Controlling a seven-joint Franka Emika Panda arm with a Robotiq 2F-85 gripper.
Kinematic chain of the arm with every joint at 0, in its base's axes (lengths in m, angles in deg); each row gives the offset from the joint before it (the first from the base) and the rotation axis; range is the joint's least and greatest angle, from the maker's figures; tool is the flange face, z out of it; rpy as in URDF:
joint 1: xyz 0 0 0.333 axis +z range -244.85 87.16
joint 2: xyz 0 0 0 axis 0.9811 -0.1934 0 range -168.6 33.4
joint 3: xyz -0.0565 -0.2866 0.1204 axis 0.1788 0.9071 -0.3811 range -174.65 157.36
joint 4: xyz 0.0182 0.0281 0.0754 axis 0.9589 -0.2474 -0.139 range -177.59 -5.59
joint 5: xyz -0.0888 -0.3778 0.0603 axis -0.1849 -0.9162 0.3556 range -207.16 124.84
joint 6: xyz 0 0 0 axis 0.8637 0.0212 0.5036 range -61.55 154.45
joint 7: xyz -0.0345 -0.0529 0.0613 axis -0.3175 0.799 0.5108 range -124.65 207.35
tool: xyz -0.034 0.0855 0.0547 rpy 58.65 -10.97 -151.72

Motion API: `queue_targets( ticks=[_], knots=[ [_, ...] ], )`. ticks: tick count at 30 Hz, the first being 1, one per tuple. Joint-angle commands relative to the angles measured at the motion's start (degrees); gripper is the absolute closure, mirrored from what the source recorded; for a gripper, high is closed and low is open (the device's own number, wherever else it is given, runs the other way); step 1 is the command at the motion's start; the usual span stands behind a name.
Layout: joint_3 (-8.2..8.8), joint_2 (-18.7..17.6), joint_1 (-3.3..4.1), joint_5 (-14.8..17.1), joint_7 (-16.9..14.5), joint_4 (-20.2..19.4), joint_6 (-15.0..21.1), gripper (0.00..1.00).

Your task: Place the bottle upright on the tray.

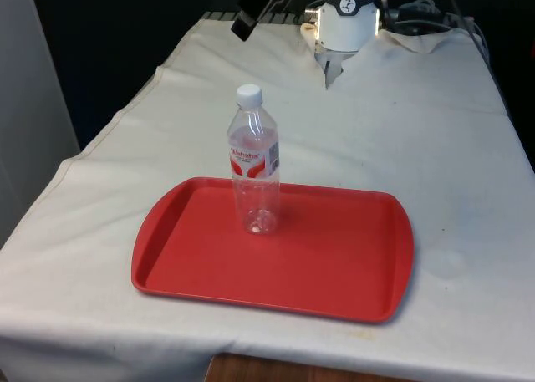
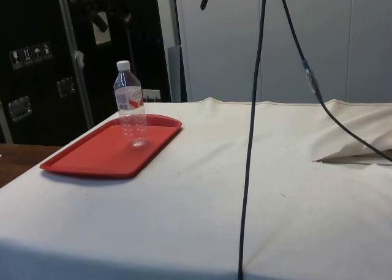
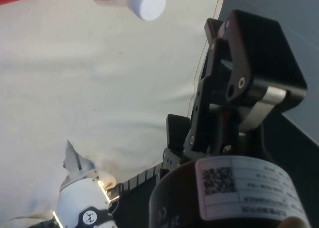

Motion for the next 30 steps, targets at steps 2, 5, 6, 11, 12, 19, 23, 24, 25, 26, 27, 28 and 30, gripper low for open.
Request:
queue_targets(
  ticks=[2,5,6,11,12,19,23,24,25,26,27,28,30],
  knots=[
    [-0.34,0.9,-0.23,0.7,-0.1,-0.5,0.4,0.00],
    [-0.34,1.7,-0.17,1.1,0.0,-0.7,-0.3,0.00],
    [-0.34,1.8,-0.11,1.2,0.1,-0.9,-0.5,0.00],
    [-0.40,2.7,-0.06,1.4,0.2,-1.4,-0.8,0.00],
    [-0.40,2.9,0.00,1.5,0.3,-1.6,-0.9,0.00],
    [-0.34,3.6,0.06,1.8,0.7,-2.0,-1.1,0.00],
    [-0.34,3.8,0.06,2.1,1.0,-2.2,-1.0,0.00],
    [-0.40,3.8,0.06,2.1,1.1,-2.2,-1.0,0.00],
    [-0.40,3.9,0.06,2.2,1.1,-2.2,-1.0,0.00],
    [-0.40,4.0,0.06,2.2,1.2,-2.2,-1.0,0.00],
    [0.00,2.3,0.06,1.8,0.6,-0.6,-2.1,0.00],
    [-0.40,4.0,0.06,2.3,1.3,-2.2,-1.0,0.00],
    [-0.40,4.1,0.06,2.4,1.4,-2.3,-1.0,0.00]
  ],
)
